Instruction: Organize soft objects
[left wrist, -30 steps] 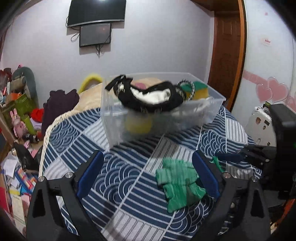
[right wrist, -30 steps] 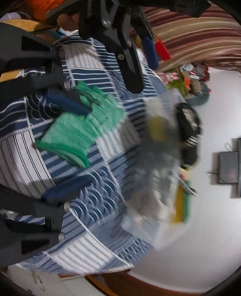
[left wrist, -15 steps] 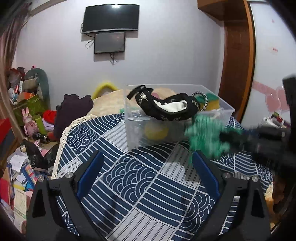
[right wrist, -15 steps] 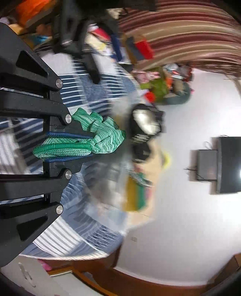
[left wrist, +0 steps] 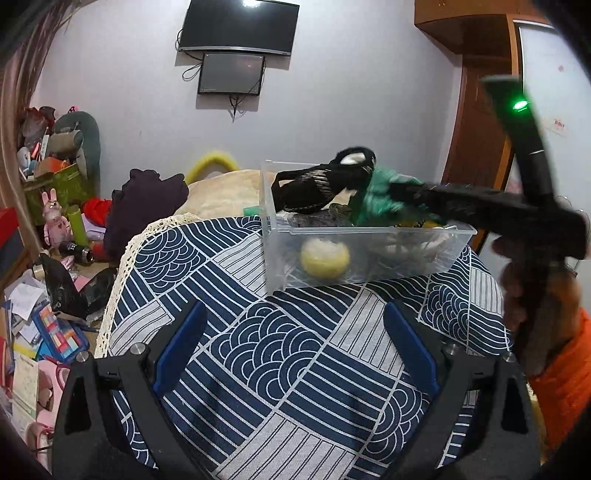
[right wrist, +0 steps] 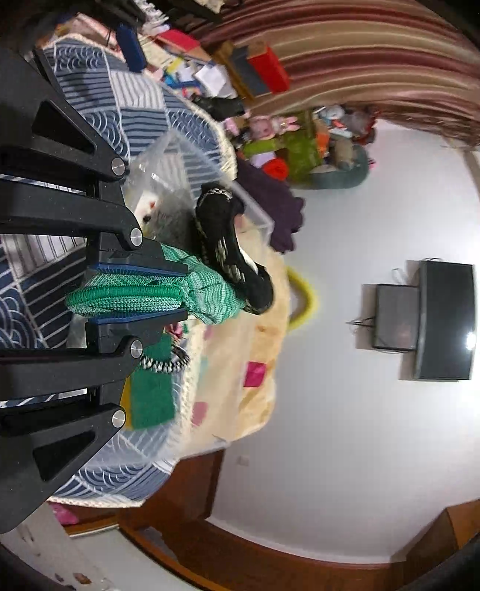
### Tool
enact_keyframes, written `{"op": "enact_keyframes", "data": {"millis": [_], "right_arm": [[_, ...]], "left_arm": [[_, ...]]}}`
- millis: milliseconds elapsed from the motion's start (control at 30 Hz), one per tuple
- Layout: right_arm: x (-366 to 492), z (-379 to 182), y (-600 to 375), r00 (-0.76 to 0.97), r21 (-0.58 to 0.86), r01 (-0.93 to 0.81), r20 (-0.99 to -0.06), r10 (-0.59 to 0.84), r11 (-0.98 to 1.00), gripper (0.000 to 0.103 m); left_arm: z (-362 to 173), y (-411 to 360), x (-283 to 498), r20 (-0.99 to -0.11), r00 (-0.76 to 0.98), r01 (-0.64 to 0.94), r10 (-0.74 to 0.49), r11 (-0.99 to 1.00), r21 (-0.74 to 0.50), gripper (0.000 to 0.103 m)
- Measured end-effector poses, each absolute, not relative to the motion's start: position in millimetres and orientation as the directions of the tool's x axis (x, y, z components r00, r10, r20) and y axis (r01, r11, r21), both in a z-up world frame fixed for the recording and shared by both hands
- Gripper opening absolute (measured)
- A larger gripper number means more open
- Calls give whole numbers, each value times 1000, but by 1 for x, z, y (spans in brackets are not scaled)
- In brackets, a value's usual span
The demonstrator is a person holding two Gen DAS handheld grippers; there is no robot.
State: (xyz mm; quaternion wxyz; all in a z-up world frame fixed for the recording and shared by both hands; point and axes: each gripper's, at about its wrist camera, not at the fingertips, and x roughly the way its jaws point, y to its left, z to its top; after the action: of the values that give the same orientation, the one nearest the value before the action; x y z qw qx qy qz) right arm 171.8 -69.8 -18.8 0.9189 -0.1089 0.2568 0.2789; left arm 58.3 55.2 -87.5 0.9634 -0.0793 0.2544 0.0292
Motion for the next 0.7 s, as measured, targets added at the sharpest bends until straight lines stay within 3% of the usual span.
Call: {"op": "enact_keyframes", "data": {"millis": [167,300,533,700], "right_arm": [[183,-34,-71,681,-53,-556,-601,418,830,18],[173,-30,-78,698,-71,-545,-590,405,835,40],[140,-7,-103,717,-46,-566,-520,464,823,42],[107,17,-125,748,-27,-566,-436,500,824,67]], "left_arm": [[-88,55,58,-494,869,-94,11,985,-142,97],[-85,52,57,-491,871,-95,14,985,-141,97],[-63,46,47,-437,899,-92,35,990,-108,97],[-33,41,40,-359,932,-89,49,992,-94,97]]}}
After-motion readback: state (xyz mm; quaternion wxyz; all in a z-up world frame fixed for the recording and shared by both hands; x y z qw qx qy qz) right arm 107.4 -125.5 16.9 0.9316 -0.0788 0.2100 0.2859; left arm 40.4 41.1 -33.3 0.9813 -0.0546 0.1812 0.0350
